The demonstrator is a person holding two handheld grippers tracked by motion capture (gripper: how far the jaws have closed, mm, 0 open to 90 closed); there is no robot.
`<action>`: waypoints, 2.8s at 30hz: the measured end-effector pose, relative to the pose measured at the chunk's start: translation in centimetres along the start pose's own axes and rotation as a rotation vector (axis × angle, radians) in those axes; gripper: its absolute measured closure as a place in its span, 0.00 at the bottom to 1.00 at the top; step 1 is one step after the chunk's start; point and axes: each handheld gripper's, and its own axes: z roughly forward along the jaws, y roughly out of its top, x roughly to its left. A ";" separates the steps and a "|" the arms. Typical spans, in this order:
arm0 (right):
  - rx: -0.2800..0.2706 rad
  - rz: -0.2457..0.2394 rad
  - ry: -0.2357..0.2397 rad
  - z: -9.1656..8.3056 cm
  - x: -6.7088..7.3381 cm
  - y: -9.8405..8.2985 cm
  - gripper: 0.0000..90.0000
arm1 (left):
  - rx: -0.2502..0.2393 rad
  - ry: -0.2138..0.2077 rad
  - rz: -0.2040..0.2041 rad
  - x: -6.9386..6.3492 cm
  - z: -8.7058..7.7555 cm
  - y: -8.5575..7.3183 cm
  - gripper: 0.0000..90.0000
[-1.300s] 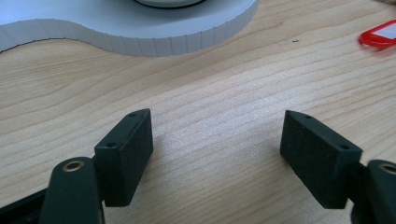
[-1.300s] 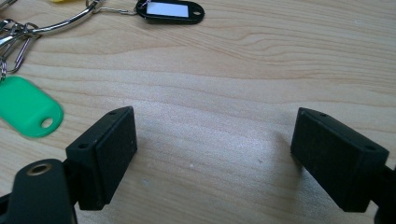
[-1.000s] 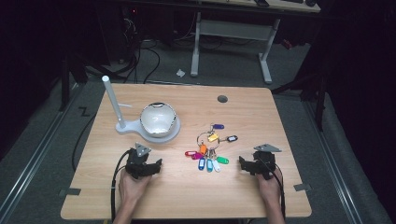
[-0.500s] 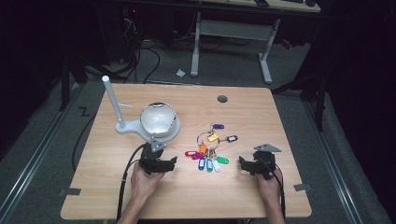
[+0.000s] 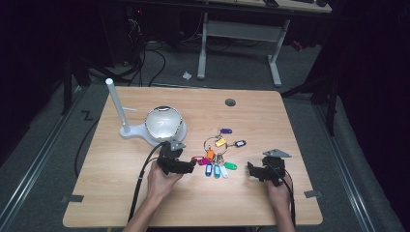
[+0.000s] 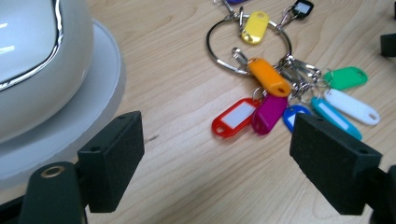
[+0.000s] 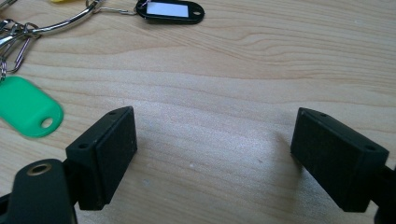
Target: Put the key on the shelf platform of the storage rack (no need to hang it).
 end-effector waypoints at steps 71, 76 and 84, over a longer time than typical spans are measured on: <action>0.000 0.000 -0.001 0.0 0.0 0.0 0.16 | 0.082 0.029 0.065 -3.4 8.1 2.5 0.75; 0.000 0.000 -0.001 0.0 0.0 0.0 0.16 | 0.089 0.030 0.086 -3.2 8.0 2.7 0.80; 0.000 0.000 -0.001 0.0 0.0 0.0 0.16 | 0.063 0.016 0.091 -2.6 6.9 2.9 0.81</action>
